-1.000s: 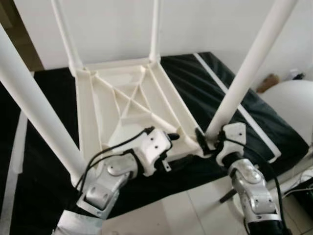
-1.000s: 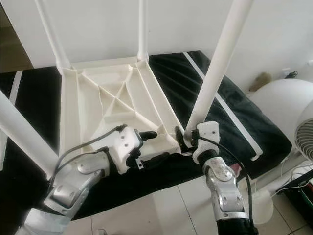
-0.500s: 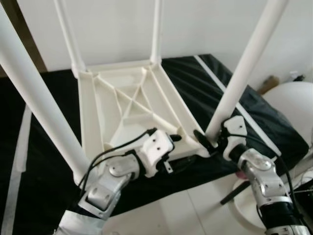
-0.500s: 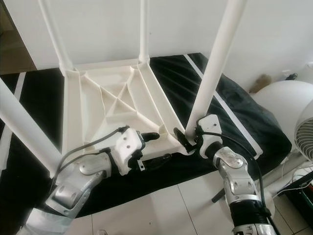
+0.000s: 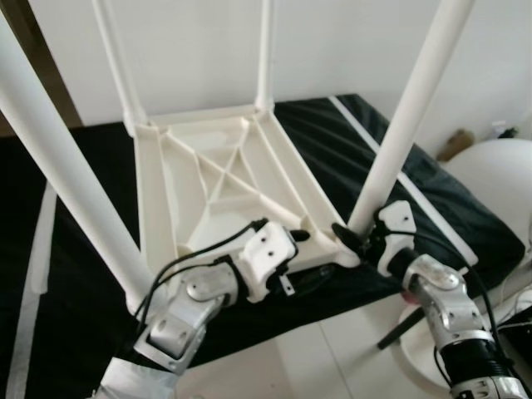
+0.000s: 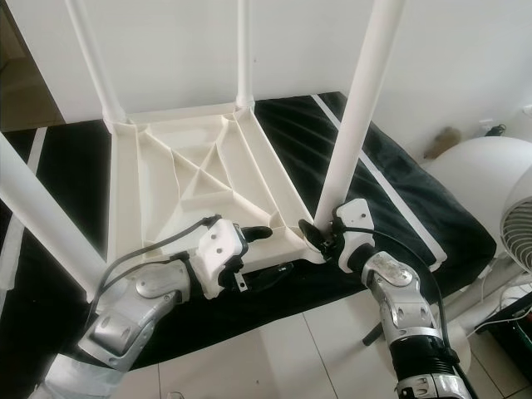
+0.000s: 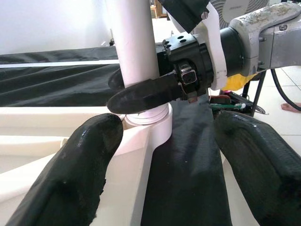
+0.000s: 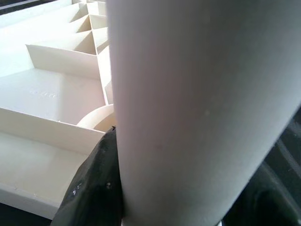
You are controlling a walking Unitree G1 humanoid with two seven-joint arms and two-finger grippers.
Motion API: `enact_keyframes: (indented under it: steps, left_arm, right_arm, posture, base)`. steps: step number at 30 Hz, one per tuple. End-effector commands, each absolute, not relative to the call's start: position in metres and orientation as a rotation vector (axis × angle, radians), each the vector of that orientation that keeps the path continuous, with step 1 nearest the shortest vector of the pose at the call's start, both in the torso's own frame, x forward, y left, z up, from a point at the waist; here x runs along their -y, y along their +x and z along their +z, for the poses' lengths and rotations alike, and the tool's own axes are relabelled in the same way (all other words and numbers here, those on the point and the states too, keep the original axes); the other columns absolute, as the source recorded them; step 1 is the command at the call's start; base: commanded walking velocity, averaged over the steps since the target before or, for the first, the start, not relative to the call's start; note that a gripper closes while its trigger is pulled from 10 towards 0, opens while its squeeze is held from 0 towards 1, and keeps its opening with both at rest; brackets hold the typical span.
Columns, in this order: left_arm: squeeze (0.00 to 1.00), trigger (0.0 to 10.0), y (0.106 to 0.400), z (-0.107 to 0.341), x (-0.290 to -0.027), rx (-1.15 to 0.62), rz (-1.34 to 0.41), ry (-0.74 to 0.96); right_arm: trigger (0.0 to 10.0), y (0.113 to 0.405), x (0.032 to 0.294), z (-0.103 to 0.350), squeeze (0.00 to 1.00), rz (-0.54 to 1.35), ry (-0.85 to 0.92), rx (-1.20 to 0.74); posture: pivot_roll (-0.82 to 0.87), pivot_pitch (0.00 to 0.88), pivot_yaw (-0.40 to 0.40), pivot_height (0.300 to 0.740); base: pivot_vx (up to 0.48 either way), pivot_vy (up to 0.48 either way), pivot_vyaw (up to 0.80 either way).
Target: Building children table
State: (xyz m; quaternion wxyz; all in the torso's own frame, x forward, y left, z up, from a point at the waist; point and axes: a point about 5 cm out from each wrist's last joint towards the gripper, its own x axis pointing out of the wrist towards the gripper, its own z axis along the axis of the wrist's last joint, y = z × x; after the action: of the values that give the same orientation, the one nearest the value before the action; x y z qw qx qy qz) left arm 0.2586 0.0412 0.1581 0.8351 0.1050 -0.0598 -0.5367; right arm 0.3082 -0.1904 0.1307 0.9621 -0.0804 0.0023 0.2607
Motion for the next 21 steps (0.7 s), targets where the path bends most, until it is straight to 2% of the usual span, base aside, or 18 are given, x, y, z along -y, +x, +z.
enact_keyframes:
  steps: [1, 6, 11, 14, 16, 20, 21]
  left_arm:
    - [0.0, 10.0, 0.2557, 0.1556, -0.0389, 0.117, -1.176, 0.232]
    - [0.0, 10.0, 0.2556, 0.1553, -0.0386, 0.117, -1.177, 0.232]
    - [0.0, 10.0, 0.2555, 0.1548, -0.0386, 0.115, -1.176, 0.228]
    - [0.0, 10.0, 0.2555, 0.1548, -0.0386, 0.115, -1.176, 0.228]
    - [0.0, 10.0, 0.2549, 0.1538, -0.0392, 0.111, -1.175, 0.225]
    - [0.0, 10.0, 0.2543, 0.1532, -0.0388, 0.109, -1.176, 0.223]
    - [0.0, 10.0, 0.2537, 0.1532, -0.0376, 0.107, -1.181, 0.216]
  right_arm:
    - [10.0, 0.3058, 0.1913, 0.1263, 0.0, 0.509, -0.182, -0.025]
    - [10.0, 0.3054, 0.1906, 0.1271, 0.0, 0.495, -0.175, -0.02]
    - [10.0, 0.3061, 0.1908, 0.126, 0.0, 0.354, -0.15, -0.039]
    - [10.0, 0.3061, 0.1908, 0.126, 0.0, 0.354, -0.15, -0.039]
    - [10.0, 0.3071, 0.1903, 0.1264, 0.0, 0.265, -0.112, -0.04]
    - [10.0, 0.3075, 0.1897, 0.1255, 0.0, 0.213, -0.087, -0.049]
    - [10.0, 0.3053, 0.1854, 0.1227, 0.0, 0.094, -0.045, -0.056]
  posture:
    - [-0.06, 0.014, -0.018, 0.74]
    - [-0.06, 0.014, -0.018, 0.74]
    - [-0.06, 0.02, -0.023, 0.74]
    - [-0.06, 0.02, -0.023, 0.74]
    - [-0.07, 0.026, -0.02, 0.74]
    - [-0.07, 0.026, -0.02, 0.74]
    - [-0.07, 0.029, -0.019, 0.74]
  base:
    - [0.0, 0.0, 0.0]
    - [0.0, 0.0, 0.0]
    - [0.0, 0.0, 0.0]
    - [0.0, 0.0, 0.0]
    - [0.0, 0.0, 0.0]
    - [0.0, 0.0, 0.0]
    - [0.0, 0.0, 0.0]
